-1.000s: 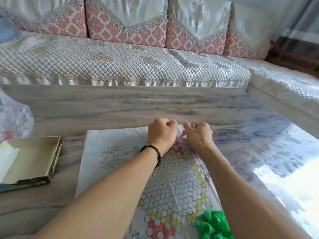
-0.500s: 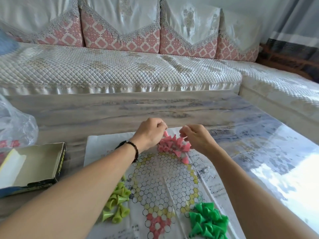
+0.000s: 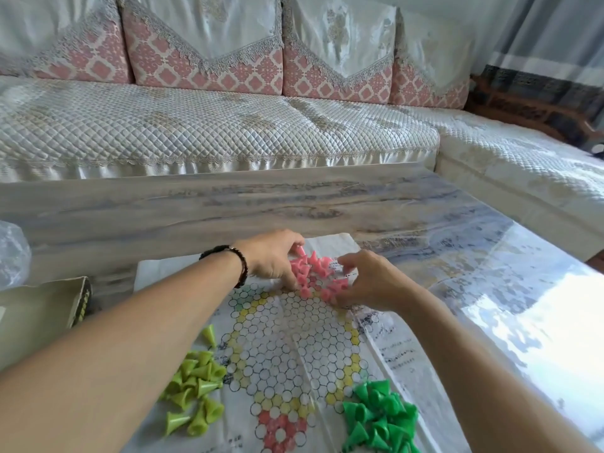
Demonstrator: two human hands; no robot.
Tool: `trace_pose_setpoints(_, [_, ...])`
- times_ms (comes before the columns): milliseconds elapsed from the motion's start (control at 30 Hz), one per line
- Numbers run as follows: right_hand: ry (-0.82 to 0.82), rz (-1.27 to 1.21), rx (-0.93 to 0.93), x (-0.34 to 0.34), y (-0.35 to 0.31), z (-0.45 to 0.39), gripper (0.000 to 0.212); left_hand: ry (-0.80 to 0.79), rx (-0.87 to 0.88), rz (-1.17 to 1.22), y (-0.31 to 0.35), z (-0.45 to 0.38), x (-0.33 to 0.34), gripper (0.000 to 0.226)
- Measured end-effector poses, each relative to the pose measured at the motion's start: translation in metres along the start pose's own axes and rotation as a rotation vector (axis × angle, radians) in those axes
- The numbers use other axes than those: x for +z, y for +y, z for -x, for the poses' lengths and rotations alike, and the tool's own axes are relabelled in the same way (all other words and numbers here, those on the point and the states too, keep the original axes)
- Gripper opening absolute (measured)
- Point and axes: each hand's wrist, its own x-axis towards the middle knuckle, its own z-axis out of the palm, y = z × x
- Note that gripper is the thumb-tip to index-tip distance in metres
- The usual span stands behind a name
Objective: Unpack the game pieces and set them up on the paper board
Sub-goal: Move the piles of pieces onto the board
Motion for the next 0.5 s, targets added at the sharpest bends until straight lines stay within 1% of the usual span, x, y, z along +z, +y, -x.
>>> trace_pose_setpoints(33, [0.036, -0.004, -0.011, 0.002, -0.004, -0.005, 0.041, 0.007, 0.015, 0.005, 0.001, -0.001, 0.002, 0.075])
trace_pose_setpoints(100, [0.082, -0.006, -0.022, 0.006, -0.011, -0.014, 0.035, 0.041, 0.038, -0.044, 0.001, -0.002, 0.003, 0.073])
trace_pose_setpoints(167, [0.114, 0.002, -0.008, 0.007, -0.013, -0.017, 0.038, 0.068, 0.042, -0.056, 0.003, 0.001, 0.003, 0.082])
trace_pose_setpoints(233, [0.12, -0.016, 0.006, 0.003, -0.013, -0.013, 0.041, 0.037, 0.03, -0.048, 0.005, 0.007, -0.002, 0.092])
trace_pose_setpoints(300, [0.078, -0.029, 0.004, -0.002, -0.009, -0.008, 0.046, -0.001, 0.04, -0.124, 0.007, 0.015, -0.007, 0.1])
trace_pose_setpoints(367, [0.04, -0.035, 0.014, -0.004, -0.004, -0.003, 0.042, -0.007, 0.05, -0.204, 0.007, 0.021, -0.007, 0.107])
trace_pose_setpoints(400, [0.035, -0.038, 0.022, -0.003, -0.003, -0.002, 0.04, -0.004, 0.041, -0.242, 0.007, 0.021, -0.003, 0.105])
trace_pose_setpoints(433, [0.04, -0.038, 0.03, -0.002, -0.003, -0.002, 0.036, 0.007, 0.033, -0.278, 0.006, 0.02, 0.001, 0.097])
trace_pose_setpoints(500, [0.064, -0.033, 0.03, 0.003, -0.004, -0.004, 0.028, 0.068, 0.041, -0.285, 0.004, 0.011, 0.01, 0.069])
